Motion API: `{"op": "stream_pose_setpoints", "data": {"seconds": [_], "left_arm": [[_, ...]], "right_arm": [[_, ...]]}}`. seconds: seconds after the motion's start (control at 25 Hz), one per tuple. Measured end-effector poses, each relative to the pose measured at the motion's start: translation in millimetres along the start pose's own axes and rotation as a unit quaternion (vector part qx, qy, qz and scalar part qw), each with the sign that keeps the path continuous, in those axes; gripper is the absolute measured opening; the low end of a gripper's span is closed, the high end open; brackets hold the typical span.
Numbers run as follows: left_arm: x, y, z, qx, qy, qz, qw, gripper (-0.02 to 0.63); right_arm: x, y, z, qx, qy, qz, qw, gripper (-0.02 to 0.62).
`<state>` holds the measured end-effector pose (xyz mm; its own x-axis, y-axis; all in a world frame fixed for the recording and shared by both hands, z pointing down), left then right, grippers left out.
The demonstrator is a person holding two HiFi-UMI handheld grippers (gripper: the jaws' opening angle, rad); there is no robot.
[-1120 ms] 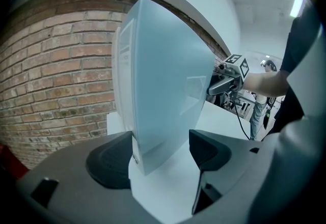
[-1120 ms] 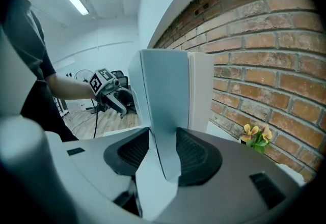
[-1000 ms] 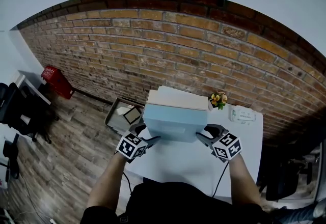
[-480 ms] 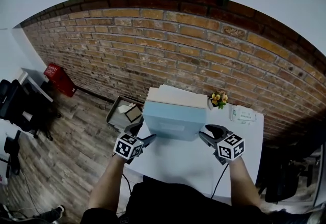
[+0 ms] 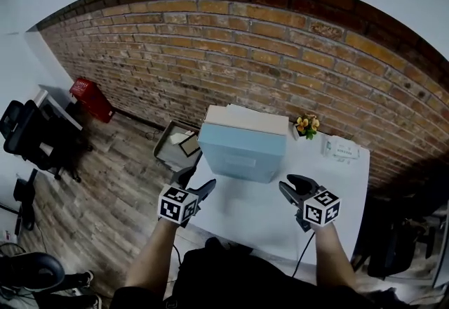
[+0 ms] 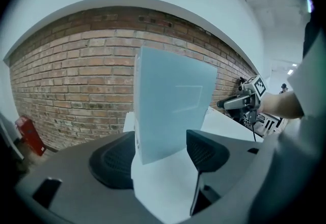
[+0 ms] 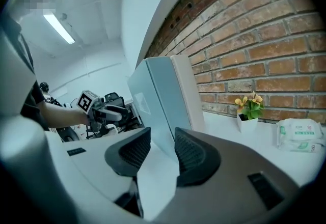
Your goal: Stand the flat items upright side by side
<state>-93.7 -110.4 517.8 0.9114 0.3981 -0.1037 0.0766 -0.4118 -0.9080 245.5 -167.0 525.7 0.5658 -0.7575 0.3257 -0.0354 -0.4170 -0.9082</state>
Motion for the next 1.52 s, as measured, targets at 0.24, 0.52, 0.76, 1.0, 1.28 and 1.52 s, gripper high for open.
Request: {"op": "stream_pose_setpoints", "data": {"seconds": [0.24, 0.52, 0.76, 1.0, 1.28, 1.52], "left_arm": [[16, 8, 27, 0.043, 0.006, 0.012, 0.9990, 0.282], [28, 6, 92, 0.091, 0.033, 0.011, 0.9952, 0.253], [51, -15, 176, 0.107, 0.065, -0.008, 0.9921, 0.233], [78, -27, 224, 0.137, 0.079, -0.004, 0.9874, 0.204], [93, -25, 241, 0.172, 0.033, 0.017, 0.9844, 0.155], [117, 0, 237, 0.163, -0.028, 0.017, 0.9862, 0.092]], "right_arm": [[-32, -8, 11, 0.017, -0.002, -0.002, 1.000, 0.099], [-90, -10, 20, 0.029, -0.007, 0.011, 0.999, 0.017], [-170, -12, 25, 0.049, 0.011, 0.026, 0.998, 0.015], [-244, -17, 38, 0.048, 0.029, 0.042, 0.998, 0.015], [-276, -2, 67, 0.055, 0.036, 0.086, 0.994, 0.015], [-263, 22, 99, 0.102, 0.027, 0.114, 0.988, 0.015]]}}
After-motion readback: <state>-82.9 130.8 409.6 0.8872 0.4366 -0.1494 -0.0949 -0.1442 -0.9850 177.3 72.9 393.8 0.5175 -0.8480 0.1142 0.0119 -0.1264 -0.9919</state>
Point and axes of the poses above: the fingertips, and each gripper's own axes: z backward along the fingers, x to its right, y out of its top, the point moved 8 cm from there along z, backward along the fingers, and after that the axes turned 7 degrees about x, right-handed, at the moved point
